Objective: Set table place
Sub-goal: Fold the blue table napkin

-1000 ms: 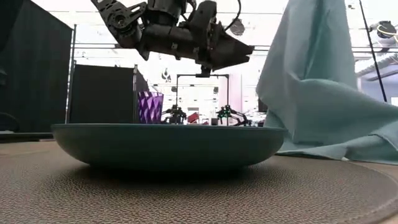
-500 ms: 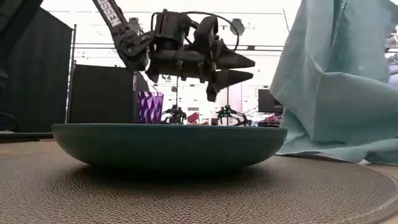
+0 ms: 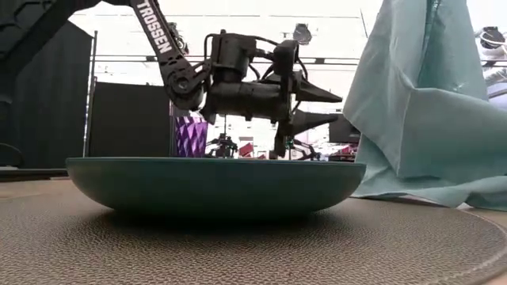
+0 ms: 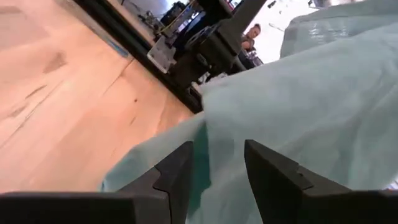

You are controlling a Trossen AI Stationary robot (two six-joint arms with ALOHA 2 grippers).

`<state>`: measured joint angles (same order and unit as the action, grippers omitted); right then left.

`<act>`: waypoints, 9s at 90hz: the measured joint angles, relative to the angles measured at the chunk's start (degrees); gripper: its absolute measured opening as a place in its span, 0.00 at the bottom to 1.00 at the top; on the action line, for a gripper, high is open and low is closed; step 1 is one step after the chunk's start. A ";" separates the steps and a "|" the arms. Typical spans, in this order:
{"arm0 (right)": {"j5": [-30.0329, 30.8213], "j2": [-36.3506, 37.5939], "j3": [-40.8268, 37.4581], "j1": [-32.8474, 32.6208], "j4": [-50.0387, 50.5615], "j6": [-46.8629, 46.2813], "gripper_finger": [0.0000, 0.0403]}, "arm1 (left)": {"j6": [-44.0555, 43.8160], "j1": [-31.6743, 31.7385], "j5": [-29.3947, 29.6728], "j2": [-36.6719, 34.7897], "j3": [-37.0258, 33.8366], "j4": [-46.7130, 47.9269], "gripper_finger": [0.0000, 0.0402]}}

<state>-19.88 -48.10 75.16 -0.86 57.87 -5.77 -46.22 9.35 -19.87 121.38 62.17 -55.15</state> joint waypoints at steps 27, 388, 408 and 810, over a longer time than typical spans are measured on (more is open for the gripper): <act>-0.02 0.69 0.00 0.00 -0.51 0.68 0.00 | -0.02 0.00 0.52 0.07 0.00 0.38 0.32; 16.96 -30.29 23.36 27.69 -0.73 6.62 0.00 | 38.03 25.90 1.00 -49.13 7.17 62.35 0.00; 17.98 -33.39 20.37 17.43 0.42 1.63 0.00 | 39.47 20.21 0.96 -49.27 7.17 67.76 0.00; 58.86 -25.31 8.86 7.26 18.40 -5.95 0.00 | 42.57 17.20 21.35 -52.72 -6.56 56.08 0.00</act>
<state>38.98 -73.41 84.02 6.40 76.27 -11.72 -3.64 26.55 1.48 68.66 55.61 0.93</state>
